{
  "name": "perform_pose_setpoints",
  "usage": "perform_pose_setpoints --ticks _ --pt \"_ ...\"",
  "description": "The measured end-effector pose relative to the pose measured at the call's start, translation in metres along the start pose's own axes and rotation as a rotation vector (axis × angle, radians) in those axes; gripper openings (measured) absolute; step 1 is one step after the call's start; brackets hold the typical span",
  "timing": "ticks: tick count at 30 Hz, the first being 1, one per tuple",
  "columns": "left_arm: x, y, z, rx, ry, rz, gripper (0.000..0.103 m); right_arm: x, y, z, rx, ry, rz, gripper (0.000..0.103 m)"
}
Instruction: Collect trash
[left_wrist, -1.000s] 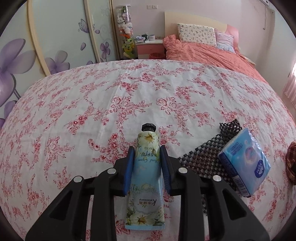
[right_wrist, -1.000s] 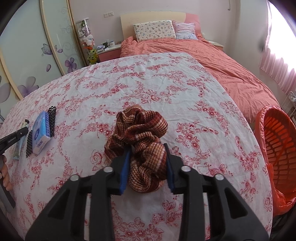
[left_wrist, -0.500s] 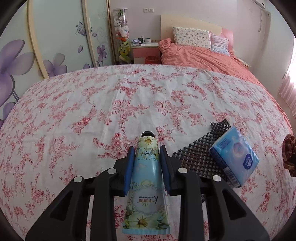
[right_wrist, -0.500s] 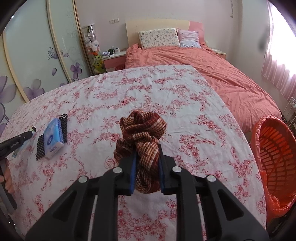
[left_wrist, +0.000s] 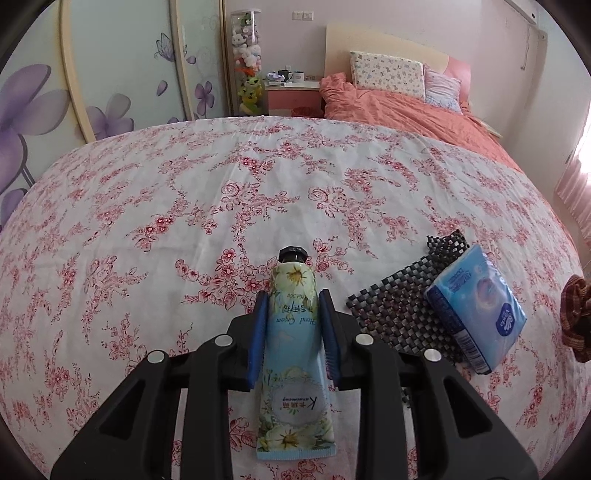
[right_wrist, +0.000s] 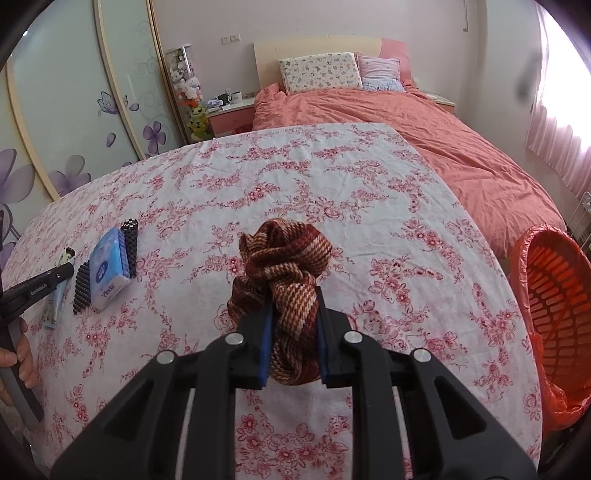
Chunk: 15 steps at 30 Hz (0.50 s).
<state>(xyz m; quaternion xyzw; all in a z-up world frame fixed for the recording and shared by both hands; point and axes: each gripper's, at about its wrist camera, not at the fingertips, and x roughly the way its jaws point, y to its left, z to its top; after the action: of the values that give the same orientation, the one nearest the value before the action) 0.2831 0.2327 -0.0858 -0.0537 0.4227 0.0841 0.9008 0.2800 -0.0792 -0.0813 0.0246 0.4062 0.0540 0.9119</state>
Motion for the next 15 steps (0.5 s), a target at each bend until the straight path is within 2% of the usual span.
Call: perform_pose_setpoints --ticks 8,15 --pt "-0.016 0.006 0.006 -0.002 -0.046 -0.015 0.028 -0.011 -0.001 0.004 0.009 -0.025 0.018 0.02" --pt "-0.052 -0.013 0.019 0.04 -0.117 -0.035 0.028 -0.038 -0.002 0.016 0.025 -0.085 0.044 0.02"
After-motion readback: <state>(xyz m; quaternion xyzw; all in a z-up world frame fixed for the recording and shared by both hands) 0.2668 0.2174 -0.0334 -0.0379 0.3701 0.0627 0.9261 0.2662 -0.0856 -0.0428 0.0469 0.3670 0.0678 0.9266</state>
